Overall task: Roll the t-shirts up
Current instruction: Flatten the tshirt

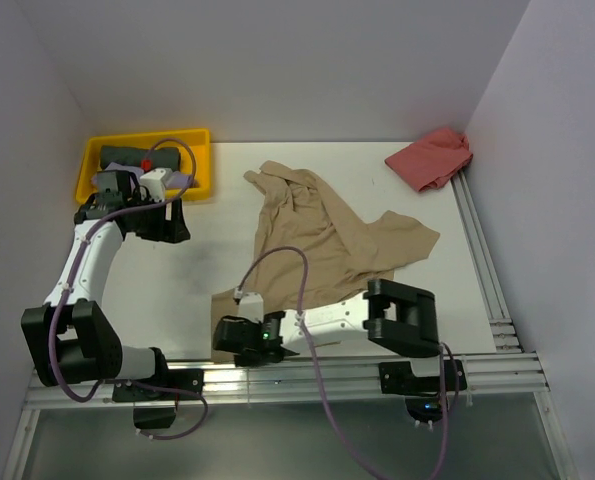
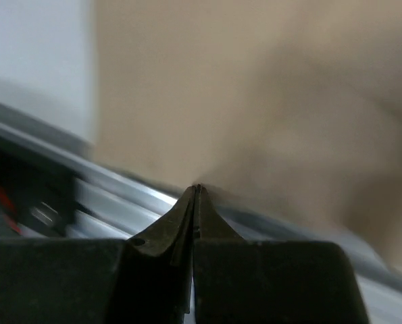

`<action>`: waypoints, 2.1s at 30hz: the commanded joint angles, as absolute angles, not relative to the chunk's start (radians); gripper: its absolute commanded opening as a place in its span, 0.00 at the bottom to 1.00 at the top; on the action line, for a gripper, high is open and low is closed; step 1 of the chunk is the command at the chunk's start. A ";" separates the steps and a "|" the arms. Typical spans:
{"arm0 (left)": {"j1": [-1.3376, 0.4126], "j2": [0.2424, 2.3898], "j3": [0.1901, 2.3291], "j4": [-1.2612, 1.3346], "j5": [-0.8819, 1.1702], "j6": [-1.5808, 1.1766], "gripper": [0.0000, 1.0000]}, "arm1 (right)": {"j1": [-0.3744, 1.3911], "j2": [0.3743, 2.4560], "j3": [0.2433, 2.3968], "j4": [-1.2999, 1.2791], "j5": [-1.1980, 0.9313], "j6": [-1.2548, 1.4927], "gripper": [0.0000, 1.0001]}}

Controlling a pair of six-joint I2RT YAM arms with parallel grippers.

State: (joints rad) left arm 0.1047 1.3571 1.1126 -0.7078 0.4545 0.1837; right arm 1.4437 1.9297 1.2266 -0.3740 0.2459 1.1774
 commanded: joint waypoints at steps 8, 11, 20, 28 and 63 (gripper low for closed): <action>0.097 1.385 1.109 -0.680 0.477 0.212 0.74 | 1.505 1.775 1.166 -0.646 0.317 1.399 0.57; 0.095 1.378 1.100 -0.673 0.471 0.219 0.74 | 1.508 1.711 1.080 -0.707 0.354 1.561 0.59; 0.095 1.376 1.077 -0.661 0.486 0.229 0.74 | 1.581 1.520 0.904 -0.819 0.469 1.980 0.57; 0.097 1.371 1.071 -0.660 0.489 0.229 0.74 | 1.586 1.408 0.707 -0.736 0.517 2.207 0.48; 0.083 1.384 1.058 -0.657 0.485 0.227 0.74 | 1.503 1.517 0.594 -0.617 0.586 2.352 0.52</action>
